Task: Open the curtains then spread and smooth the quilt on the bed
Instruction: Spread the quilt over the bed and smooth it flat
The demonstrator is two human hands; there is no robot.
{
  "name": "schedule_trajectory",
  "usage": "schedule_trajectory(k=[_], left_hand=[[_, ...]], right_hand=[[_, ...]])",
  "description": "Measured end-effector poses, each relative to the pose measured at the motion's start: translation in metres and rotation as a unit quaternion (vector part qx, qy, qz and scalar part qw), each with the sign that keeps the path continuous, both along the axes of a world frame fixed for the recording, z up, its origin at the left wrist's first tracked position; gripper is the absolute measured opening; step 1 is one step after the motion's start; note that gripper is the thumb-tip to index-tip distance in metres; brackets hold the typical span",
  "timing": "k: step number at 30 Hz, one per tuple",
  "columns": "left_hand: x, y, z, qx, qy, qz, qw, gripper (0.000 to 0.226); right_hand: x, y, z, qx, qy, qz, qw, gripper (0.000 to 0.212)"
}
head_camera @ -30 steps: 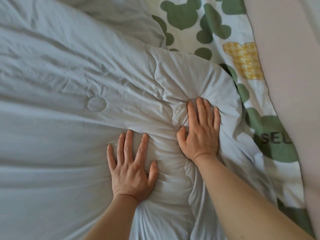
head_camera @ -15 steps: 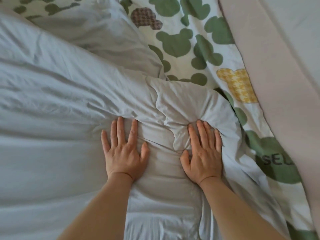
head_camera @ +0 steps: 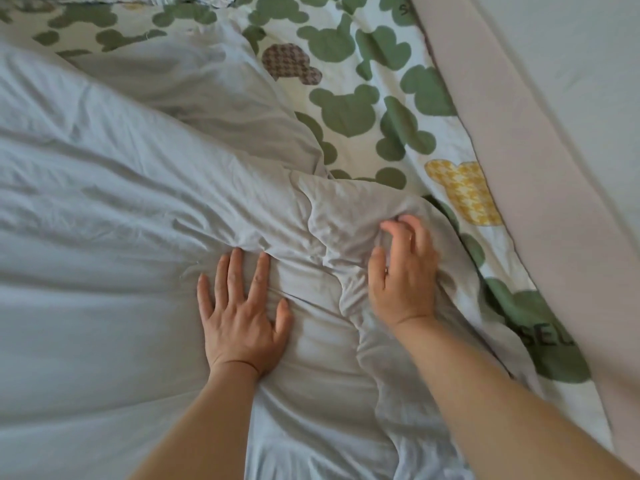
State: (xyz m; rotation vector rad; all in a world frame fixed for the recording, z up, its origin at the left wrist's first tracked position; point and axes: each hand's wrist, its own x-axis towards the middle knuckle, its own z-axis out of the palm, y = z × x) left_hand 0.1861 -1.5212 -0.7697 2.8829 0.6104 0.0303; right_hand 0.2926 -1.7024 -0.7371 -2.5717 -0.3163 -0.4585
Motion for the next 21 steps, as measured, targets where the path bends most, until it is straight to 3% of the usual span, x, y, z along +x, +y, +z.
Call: schedule_trajectory(k=[2, 3, 5, 7, 10, 12, 14, 17, 19, 21], left_hand=[[0.000, 0.000, -0.001, 0.002, 0.002, 0.000, 1.000, 0.074], [0.000, 0.001, -0.001, 0.002, 0.003, -0.001, 1.000, 0.074], [0.000, 0.002, 0.000, -0.001, 0.002, -0.001, 1.000, 0.074], [0.000, 0.002, 0.000, -0.006, 0.000, 0.000, 1.000, 0.075], [0.001, 0.003, 0.001, -0.011, -0.003, 0.003, 1.000, 0.077], [0.002, 0.003, 0.002, -0.013, -0.004, 0.004, 1.000, 0.079], [0.003, 0.003, 0.002, -0.014, -0.003, 0.004, 1.000, 0.080], [0.003, 0.004, 0.002, -0.013, 0.001, 0.002, 1.000, 0.080], [0.002, 0.004, 0.002, -0.014, 0.002, 0.002, 1.000, 0.080], [0.002, 0.004, 0.002, -0.019, -0.002, 0.004, 1.000, 0.081]], right_hand=[[0.039, 0.021, 0.024, 0.017, -0.041, -0.033, 0.998, 0.032], [0.057, 0.030, 0.037, 0.017, -0.014, -0.027, 0.999, 0.032], [0.086, 0.046, 0.056, 0.002, 0.173, 0.013, 0.985, 0.042], [0.101, 0.056, 0.062, -0.065, 0.360, 0.044, 0.930, 0.044], [0.098, 0.062, 0.063, -0.139, 0.438, 0.061, 0.886, 0.062], [0.090, 0.066, 0.067, -0.113, 0.480, 0.074, 0.867, 0.078], [0.086, 0.068, 0.077, -0.031, 0.551, 0.084, 0.830, 0.081], [0.079, 0.069, 0.088, 0.038, 0.626, 0.135, 0.768, 0.050], [0.073, 0.072, 0.088, 0.014, 0.601, 0.153, 0.784, 0.049], [0.081, 0.074, 0.083, 0.004, 0.483, 0.123, 0.867, 0.046]])
